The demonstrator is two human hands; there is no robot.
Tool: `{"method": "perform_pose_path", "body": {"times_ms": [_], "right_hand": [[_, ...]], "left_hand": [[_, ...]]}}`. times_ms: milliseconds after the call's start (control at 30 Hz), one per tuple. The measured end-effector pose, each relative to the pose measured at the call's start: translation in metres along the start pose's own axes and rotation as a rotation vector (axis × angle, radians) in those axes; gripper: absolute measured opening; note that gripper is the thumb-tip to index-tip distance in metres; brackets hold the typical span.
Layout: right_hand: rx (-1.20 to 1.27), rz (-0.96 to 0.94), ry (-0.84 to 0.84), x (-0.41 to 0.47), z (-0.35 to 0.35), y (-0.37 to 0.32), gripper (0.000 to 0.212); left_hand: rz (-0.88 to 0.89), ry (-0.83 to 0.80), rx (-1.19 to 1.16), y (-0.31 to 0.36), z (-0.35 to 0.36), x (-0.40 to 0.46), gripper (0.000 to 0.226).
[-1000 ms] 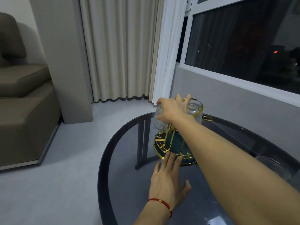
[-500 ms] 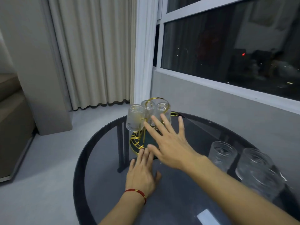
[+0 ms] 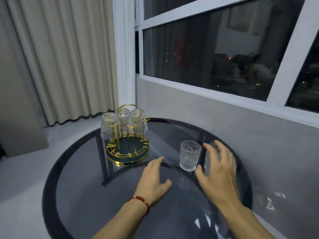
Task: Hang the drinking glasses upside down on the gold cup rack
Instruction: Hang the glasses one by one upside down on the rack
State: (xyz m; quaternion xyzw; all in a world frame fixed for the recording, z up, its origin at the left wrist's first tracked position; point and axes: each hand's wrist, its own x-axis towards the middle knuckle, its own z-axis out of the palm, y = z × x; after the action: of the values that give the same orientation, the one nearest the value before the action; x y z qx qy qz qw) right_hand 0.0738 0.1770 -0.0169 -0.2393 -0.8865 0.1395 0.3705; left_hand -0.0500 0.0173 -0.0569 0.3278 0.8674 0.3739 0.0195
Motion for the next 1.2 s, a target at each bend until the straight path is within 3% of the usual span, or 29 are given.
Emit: {"method": "perform_pose_path", "body": {"times_ms": [100,200,400,533,667,767,867,933,1033,1200], "right_hand": [[-0.042,0.257,-0.126,0.0,-0.005,0.027,0.106],[0.144,0.473,-0.252,-0.005,0.002,0.044,0.126],[0.413,0.636,-0.094,0.001,0.012,0.046,0.103],[0.4,0.418,-0.123,-0.008,0.003,0.029,0.089],[0.479,0.134,-0.296,-0.016,0.003,0.001,0.09],[0.546,0.042,-0.411,-0.012,0.016,-0.017,0.102],[0.613,0.071,-0.552,0.0,0.03,-0.019,0.113],[0.846,0.245,-0.653,0.004,0.041,-0.02,0.101],[1.272,0.456,-0.773,0.007,0.066,-0.03,0.055],[1.372,0.496,-0.449,0.027,0.079,-0.051,0.042]], "left_hand": [[-0.034,0.013,-0.13,0.016,0.003,-0.003,0.08],[-0.073,0.011,-0.231,0.024,0.004,-0.006,0.075],[-0.1,-0.016,-0.377,0.03,0.006,-0.008,0.068],[-0.066,-0.05,-0.507,0.037,0.003,-0.01,0.074],[-0.072,-0.135,-0.595,0.042,0.0,-0.012,0.093],[-0.066,0.004,-0.487,0.036,-0.006,-0.012,0.084],[-0.139,0.181,-0.598,0.026,-0.02,-0.006,0.076],[-0.244,0.239,-0.779,0.018,-0.032,0.001,0.073],[-0.318,0.213,-0.987,0.01,-0.042,0.01,0.063],[-0.303,0.127,-1.171,0.004,-0.049,0.026,0.072]]}}
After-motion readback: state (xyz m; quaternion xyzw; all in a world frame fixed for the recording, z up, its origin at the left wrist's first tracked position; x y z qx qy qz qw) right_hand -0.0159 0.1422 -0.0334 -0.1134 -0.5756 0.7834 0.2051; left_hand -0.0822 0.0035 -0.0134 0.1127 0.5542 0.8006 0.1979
